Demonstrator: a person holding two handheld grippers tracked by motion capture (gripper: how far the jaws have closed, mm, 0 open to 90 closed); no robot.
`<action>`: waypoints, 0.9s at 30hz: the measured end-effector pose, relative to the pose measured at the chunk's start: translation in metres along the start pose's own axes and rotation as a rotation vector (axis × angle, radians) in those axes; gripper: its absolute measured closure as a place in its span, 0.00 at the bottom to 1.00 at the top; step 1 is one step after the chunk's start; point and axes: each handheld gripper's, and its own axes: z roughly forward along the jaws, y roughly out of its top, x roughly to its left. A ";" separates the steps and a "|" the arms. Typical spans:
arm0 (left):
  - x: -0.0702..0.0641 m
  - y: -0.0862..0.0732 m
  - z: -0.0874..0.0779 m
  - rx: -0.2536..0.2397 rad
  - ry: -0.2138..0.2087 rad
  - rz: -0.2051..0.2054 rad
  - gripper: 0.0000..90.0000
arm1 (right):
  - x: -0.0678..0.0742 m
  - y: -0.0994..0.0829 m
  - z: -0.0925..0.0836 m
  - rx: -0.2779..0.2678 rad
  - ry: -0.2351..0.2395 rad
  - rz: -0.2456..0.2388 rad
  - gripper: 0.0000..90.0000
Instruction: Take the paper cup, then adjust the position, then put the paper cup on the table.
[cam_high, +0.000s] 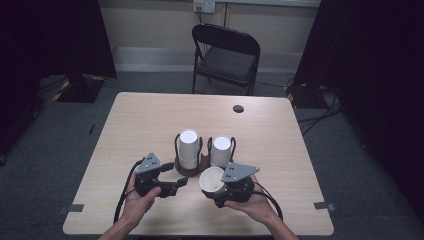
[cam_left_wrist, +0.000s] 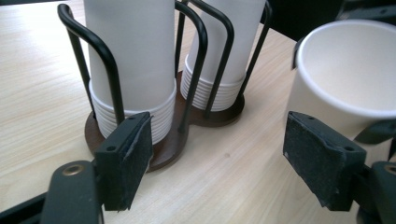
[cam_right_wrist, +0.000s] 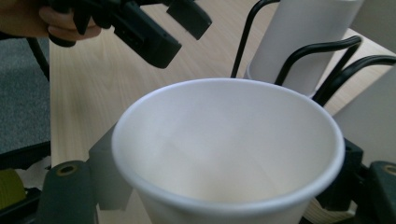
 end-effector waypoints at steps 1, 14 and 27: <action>0.001 -0.001 -0.001 0.002 0.004 0.004 0.26 | -0.002 0.000 -0.003 -0.007 -0.005 0.005 0.25; 0.002 -0.004 0.001 0.018 0.059 0.018 0.24 | -0.034 0.004 -0.041 -0.083 -0.070 0.093 0.26; 0.004 -0.006 0.000 0.018 0.101 0.008 0.19 | -0.059 0.004 -0.075 -0.135 -0.163 0.143 0.26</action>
